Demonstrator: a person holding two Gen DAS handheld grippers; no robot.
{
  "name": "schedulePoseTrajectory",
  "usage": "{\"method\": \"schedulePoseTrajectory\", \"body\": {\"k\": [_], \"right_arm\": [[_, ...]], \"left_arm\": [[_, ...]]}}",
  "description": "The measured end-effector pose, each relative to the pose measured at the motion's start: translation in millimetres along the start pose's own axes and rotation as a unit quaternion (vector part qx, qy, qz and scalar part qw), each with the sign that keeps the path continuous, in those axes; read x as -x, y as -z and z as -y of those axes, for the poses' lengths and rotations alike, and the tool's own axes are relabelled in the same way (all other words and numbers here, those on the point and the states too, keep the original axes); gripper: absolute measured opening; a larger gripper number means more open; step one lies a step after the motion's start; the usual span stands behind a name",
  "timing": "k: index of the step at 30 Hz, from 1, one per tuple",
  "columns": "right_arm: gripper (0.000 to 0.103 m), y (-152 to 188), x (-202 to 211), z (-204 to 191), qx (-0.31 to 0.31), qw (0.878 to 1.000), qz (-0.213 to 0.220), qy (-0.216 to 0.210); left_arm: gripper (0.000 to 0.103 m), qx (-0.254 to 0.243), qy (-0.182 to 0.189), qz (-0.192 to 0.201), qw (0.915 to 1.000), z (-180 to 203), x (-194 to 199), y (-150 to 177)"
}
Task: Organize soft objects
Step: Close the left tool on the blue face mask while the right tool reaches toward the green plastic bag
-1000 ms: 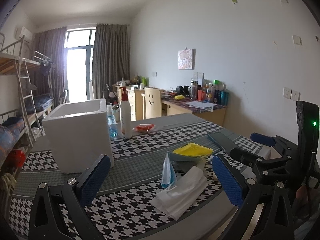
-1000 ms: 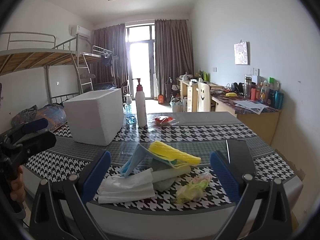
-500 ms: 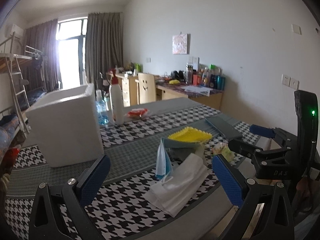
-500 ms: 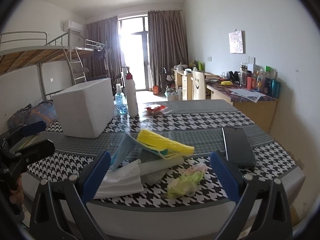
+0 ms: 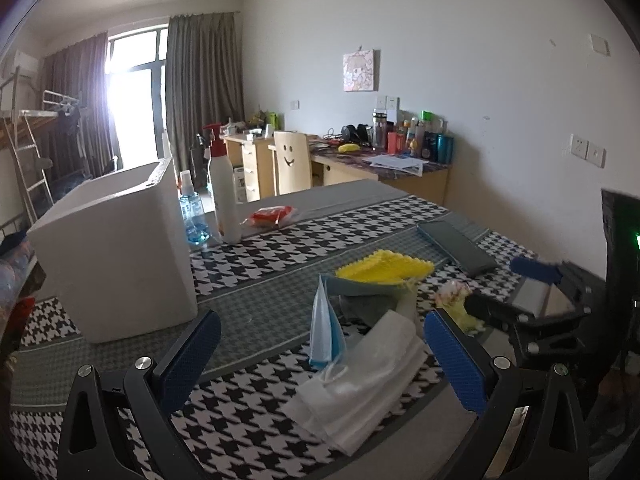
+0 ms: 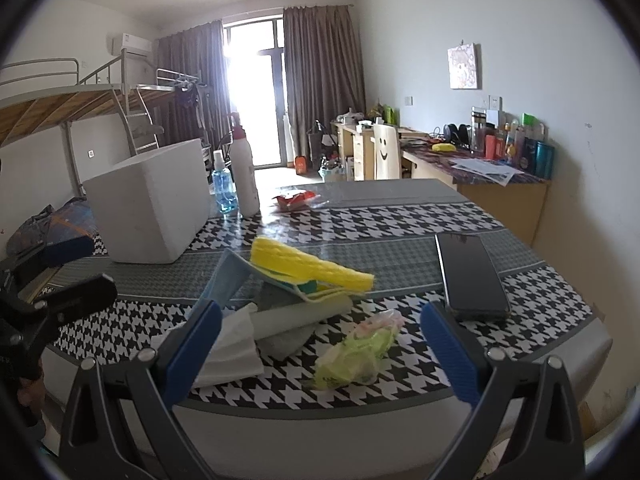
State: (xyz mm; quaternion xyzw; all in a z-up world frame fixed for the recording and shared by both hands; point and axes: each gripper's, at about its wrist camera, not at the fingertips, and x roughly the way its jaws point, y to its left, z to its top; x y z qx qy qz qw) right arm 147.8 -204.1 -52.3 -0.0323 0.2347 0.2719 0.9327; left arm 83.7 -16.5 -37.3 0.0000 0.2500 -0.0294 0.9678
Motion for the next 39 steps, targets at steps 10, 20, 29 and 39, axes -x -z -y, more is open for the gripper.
{"method": "schedulePoseTrajectory", "body": {"k": [10, 20, 29, 39], "right_arm": [[0.101, 7.8, -14.8, 14.8, -0.017, 1.000, -0.022, 0.011], [0.101, 12.7, -22.8, 26.9, -0.028, 0.999, -0.034, 0.014], [0.101, 15.3, -31.8, 34.4, -0.039, 0.998, -0.046, 0.011], [0.101, 17.5, -41.3, 37.4, -0.047, 0.997, -0.058, 0.004]], "left_arm": [[0.102, -0.008, -0.005, -0.034, 0.9994, 7.4, -37.8, -10.5], [0.096, -0.005, -0.004, -0.065, 0.9978, 7.5, -67.5, -11.8], [0.080, -0.007, -0.009, -0.105, 0.9944, 8.8, -101.5, -10.9], [0.059, 0.008, -0.004, -0.136, 0.9907, 4.1, -121.8, -8.0]]}}
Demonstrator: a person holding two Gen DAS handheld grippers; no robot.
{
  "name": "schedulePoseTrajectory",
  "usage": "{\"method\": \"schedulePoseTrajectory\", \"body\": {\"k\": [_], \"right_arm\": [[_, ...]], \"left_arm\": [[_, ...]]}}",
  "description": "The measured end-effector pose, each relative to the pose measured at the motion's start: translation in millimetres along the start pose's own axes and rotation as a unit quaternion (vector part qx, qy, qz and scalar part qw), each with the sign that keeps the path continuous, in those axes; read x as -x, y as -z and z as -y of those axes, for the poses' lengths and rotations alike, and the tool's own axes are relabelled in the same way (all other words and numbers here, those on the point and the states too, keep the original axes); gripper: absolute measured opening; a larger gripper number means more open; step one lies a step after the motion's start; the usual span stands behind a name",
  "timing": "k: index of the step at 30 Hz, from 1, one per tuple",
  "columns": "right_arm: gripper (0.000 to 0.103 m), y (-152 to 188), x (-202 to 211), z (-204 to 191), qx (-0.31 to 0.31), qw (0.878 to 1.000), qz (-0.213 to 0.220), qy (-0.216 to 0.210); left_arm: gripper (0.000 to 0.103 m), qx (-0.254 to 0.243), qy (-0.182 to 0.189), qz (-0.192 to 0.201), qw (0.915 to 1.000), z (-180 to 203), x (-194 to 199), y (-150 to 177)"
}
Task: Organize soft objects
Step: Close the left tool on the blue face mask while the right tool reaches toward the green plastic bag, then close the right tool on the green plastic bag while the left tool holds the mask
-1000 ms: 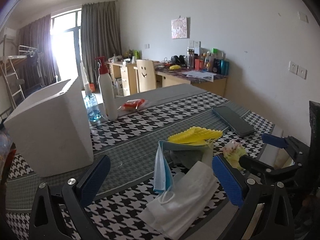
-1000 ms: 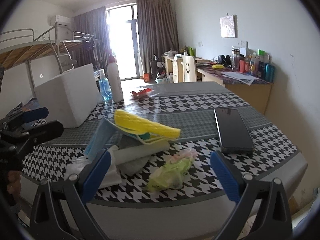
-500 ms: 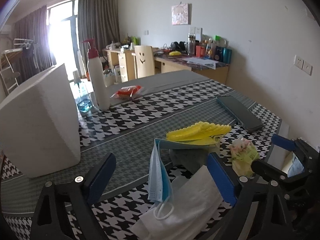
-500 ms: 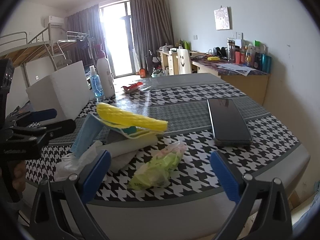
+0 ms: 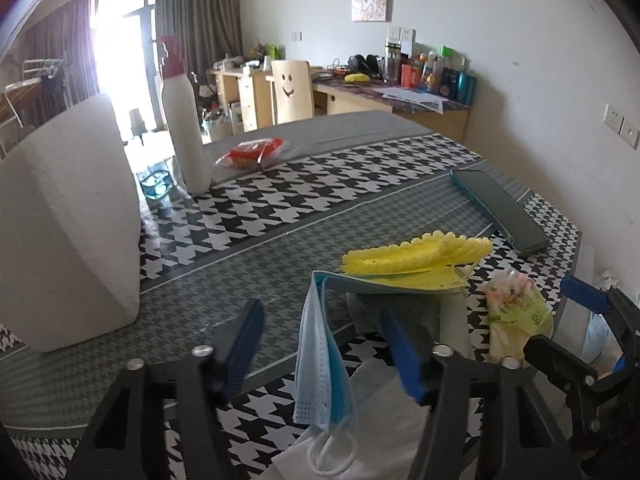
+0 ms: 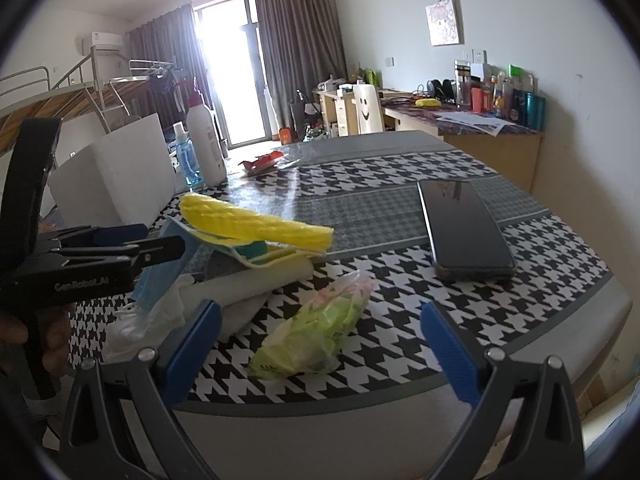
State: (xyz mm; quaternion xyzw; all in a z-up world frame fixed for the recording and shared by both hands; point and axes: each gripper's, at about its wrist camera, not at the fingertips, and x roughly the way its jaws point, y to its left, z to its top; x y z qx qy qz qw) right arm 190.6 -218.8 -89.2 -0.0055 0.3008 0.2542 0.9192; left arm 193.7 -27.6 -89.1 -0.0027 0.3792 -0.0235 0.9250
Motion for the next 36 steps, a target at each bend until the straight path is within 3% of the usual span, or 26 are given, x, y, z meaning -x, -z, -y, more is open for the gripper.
{"method": "schedulePoseTrajectory", "body": {"k": [7, 11, 31, 36], "right_arm": [[0.101, 0.2, -3.8, 2.0, -0.003, 1.000, -0.002, -0.003], [0.101, 0.1, -4.0, 3.5, -0.004, 1.000, -0.003, -0.002], [0.101, 1.4, -2.8, -4.0, 0.007, 1.000, -0.009, 0.013], [0.088, 1.6, -10.1, -6.2, 0.008, 0.999, -0.028, 0.028]], "left_arm": [[0.021, 0.007, 0.012, -0.025, 0.9996, -0.4, -13.3, 1.3], [0.008, 0.010, 0.011, -0.019, 0.9997, -2.5, -12.4, 1.5], [0.005, 0.036, 0.000, 0.046, 0.9983, -24.0, 32.9, -0.6], [0.005, 0.036, -0.006, 0.070, 0.9969, -28.8, 50.4, -0.8]]}}
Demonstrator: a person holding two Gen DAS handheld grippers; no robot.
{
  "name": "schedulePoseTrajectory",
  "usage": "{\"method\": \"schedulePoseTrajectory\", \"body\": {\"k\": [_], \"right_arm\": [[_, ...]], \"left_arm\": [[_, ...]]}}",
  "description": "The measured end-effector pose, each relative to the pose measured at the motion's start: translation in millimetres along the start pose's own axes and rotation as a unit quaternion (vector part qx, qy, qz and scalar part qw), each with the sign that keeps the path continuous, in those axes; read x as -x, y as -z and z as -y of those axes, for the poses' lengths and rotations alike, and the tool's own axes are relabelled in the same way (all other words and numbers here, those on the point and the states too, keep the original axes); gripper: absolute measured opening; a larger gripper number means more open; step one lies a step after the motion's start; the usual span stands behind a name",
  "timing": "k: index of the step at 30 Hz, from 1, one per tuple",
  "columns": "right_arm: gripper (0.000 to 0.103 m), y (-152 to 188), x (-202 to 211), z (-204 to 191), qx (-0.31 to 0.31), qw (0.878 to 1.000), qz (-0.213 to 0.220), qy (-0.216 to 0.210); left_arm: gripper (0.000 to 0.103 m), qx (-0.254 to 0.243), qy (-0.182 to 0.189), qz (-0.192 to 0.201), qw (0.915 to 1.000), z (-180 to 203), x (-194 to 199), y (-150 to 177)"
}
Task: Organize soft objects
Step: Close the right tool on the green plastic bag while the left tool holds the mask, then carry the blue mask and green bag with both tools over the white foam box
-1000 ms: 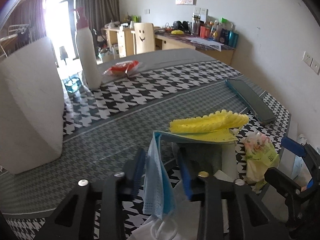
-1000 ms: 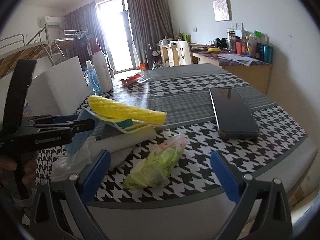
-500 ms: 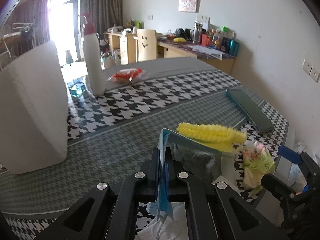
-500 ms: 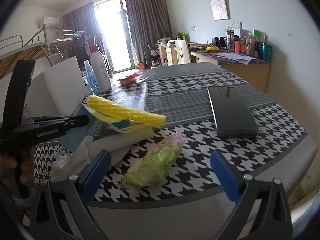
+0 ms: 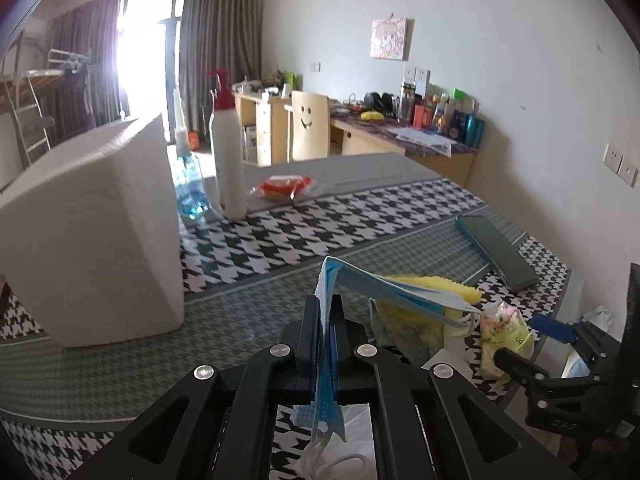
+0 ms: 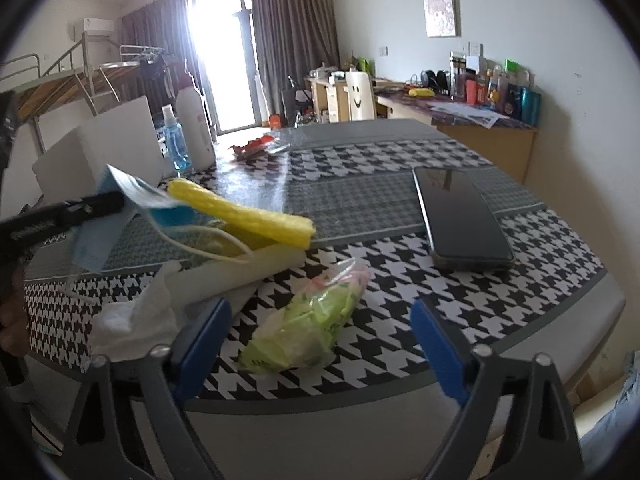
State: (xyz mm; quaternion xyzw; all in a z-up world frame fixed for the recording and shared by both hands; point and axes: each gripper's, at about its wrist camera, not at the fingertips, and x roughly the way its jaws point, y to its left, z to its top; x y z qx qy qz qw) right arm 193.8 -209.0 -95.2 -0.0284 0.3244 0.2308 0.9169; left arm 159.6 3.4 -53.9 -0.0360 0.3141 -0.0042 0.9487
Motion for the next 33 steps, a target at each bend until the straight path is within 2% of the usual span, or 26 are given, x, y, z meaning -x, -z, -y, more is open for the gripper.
{"method": "schedulePoseTrajectory", "body": {"k": [8, 14, 17, 19, 21, 33], "right_arm": [[0.073, 0.3, -9.6, -6.9, 0.009, 1.000, -0.027, 0.013], [0.055, 2.5, -20.2, -10.1, 0.011, 0.998, -0.054, 0.016], [0.051, 2.8, -20.1, -13.1, 0.017, 0.998, -0.054, 0.019], [0.043, 2.6, -20.0, -14.9, 0.020, 0.998, -0.056, 0.019], [0.039, 2.2, -19.2, -15.7, 0.021, 0.998, -0.055, 0.015], [0.038, -18.0, 10.4, -17.3, 0.020, 1.000, -0.010, 0.006]], "left_arm": [[0.005, 0.004, 0.004, 0.014, 0.9999, -7.3, 12.7, 4.1], [0.005, 0.011, 0.003, 0.018, 0.9998, -14.0, 18.5, 8.4], [0.005, 0.015, 0.003, 0.019, 0.9997, -16.5, 20.2, 10.0], [0.005, 0.018, 0.002, 0.020, 0.9996, -19.7, 22.0, 10.6], [0.005, 0.019, 0.001, 0.020, 0.9996, -21.9, 23.4, 10.5], [0.005, 0.019, -0.012, 0.036, 0.9991, -26.1, 38.4, 5.1]]}}
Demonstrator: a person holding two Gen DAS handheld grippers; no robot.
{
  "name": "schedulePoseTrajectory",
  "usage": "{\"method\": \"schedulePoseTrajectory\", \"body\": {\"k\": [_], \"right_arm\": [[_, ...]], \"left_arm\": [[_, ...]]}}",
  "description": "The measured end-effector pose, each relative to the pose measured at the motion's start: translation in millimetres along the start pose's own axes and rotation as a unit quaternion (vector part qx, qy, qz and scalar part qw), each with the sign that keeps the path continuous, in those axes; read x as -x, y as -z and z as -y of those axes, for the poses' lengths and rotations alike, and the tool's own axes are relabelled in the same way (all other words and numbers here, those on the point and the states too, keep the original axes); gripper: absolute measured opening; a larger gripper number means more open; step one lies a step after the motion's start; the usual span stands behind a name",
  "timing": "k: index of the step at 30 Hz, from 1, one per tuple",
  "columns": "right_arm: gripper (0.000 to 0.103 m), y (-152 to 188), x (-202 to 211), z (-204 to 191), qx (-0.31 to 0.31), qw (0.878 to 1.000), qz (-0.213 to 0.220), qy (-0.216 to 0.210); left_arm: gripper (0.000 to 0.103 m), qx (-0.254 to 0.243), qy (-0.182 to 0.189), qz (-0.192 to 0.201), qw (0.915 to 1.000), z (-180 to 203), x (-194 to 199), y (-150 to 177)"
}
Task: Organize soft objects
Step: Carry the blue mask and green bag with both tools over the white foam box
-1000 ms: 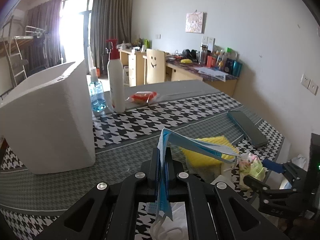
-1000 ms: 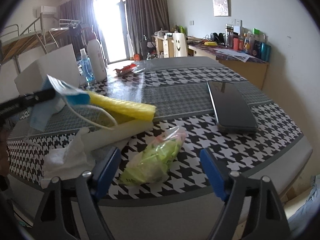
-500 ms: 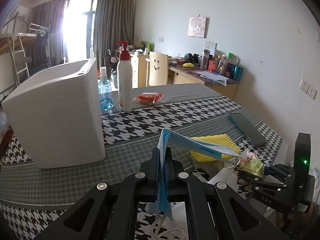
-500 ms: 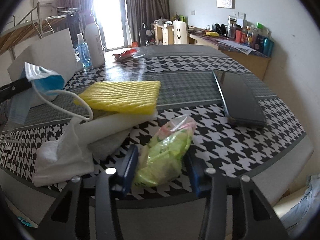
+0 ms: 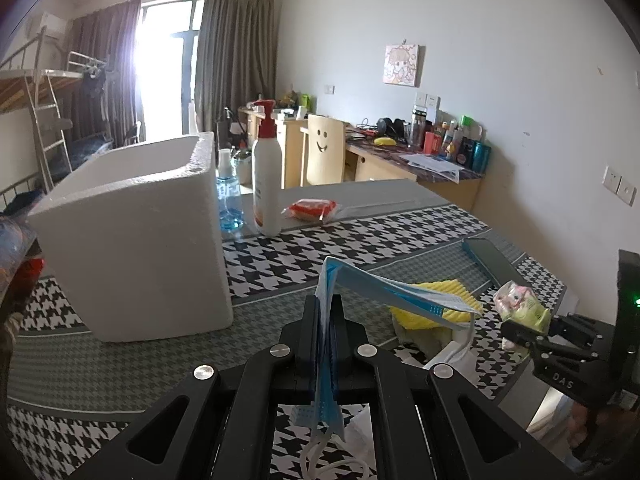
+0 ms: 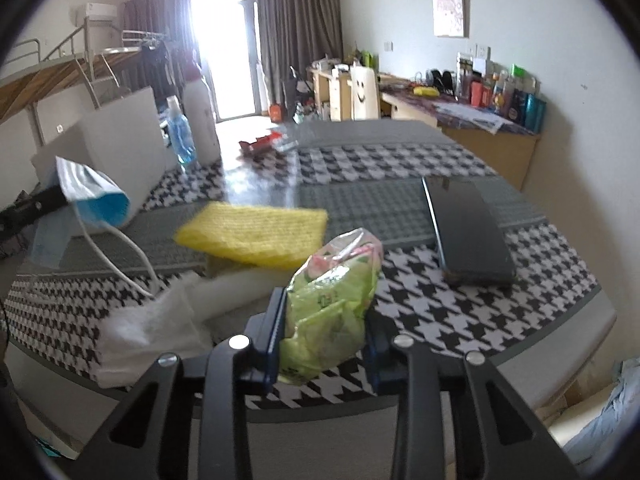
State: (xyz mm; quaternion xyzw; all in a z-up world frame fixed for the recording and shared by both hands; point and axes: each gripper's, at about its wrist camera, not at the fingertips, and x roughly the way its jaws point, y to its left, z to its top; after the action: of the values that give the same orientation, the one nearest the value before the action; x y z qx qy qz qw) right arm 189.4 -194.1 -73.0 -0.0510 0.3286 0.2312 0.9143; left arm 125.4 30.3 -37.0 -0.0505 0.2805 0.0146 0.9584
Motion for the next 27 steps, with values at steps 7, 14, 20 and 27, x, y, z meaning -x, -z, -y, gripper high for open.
{"method": "schedulePoseTrajectory", "body": {"k": [7, 14, 20, 27], "right_arm": [[0.038, -14.3, 9.6, -13.8, 0.017, 0.999, 0.023, -0.020], [0.038, -28.6, 16.9, -26.2, 0.033, 0.998, 0.047, -0.035], [0.038, -42.0, 19.2, -31.8, 0.037, 0.997, 0.061, -0.044], [0.038, -57.0, 20.7, -40.4, 0.046, 0.994, 0.078, -0.056]], "left_arm": [[0.005, -0.002, -0.011, 0.007, 0.9999, -1.5, 5.7, -5.0], [0.005, -0.010, -0.018, 0.019, 0.9996, -4.2, 13.4, -14.6], [0.005, -0.017, -0.027, 0.027, 0.9991, -6.0, 17.5, -24.3], [0.005, -0.015, -0.029, 0.037, 0.9988, -12.3, 20.0, -36.5]]}}
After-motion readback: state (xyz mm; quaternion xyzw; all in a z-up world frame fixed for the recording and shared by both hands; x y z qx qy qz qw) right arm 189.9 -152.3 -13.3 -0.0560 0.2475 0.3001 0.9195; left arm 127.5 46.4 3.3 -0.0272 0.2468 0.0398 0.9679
